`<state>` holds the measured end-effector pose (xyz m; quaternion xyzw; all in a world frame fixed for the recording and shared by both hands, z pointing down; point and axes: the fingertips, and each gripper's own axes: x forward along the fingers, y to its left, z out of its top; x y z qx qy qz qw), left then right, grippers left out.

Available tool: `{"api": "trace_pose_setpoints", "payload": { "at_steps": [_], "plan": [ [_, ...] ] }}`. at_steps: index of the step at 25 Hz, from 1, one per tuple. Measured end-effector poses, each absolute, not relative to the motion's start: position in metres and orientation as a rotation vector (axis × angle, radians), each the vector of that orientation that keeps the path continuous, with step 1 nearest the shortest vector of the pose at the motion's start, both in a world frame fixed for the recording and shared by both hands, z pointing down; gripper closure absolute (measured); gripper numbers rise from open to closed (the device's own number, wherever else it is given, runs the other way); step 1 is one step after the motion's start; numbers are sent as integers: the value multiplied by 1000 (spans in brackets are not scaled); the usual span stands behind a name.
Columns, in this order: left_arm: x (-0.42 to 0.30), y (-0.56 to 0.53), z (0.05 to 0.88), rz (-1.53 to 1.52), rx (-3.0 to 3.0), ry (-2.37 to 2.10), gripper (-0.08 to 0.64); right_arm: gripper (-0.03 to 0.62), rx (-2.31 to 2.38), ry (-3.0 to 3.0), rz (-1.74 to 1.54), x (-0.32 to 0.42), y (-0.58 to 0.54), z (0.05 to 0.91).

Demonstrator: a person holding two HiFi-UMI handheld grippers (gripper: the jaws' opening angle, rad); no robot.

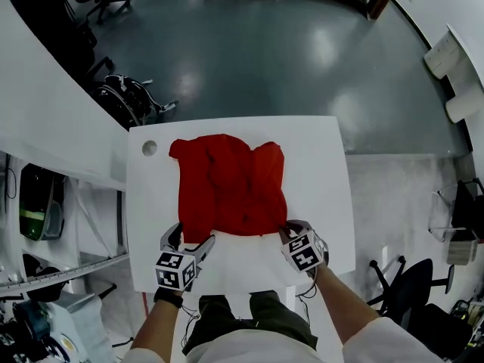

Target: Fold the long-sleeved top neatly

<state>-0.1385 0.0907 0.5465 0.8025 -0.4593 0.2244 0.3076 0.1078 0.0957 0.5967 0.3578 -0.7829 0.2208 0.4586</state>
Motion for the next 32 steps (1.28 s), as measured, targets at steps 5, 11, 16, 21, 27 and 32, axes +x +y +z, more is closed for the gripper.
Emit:
{"api": "trace_pose_setpoints", "payload": {
  "at_steps": [5,11,16,21,27,32],
  "plan": [
    [-140,37,530,588,2229,-1131,133,522,855,-1928,553,107,111,600],
    [-143,-72,506,755,2360,-998,133,522,837,-1930,560,111,118,606],
    [-151,-106,537,878,2272,-959,133,522,822,-1936,558,115,117,606],
    [-153,-115,554,907,2225,-863,133,522,802,-1939,550,123,121,607],
    [-158,-131,555,883,2181,-770,133,523,766,-1934,542,127,127,607],
    [-160,-140,553,797,2129,-715,135,523,746,-1929,537,133,136,608]
  ]
}}
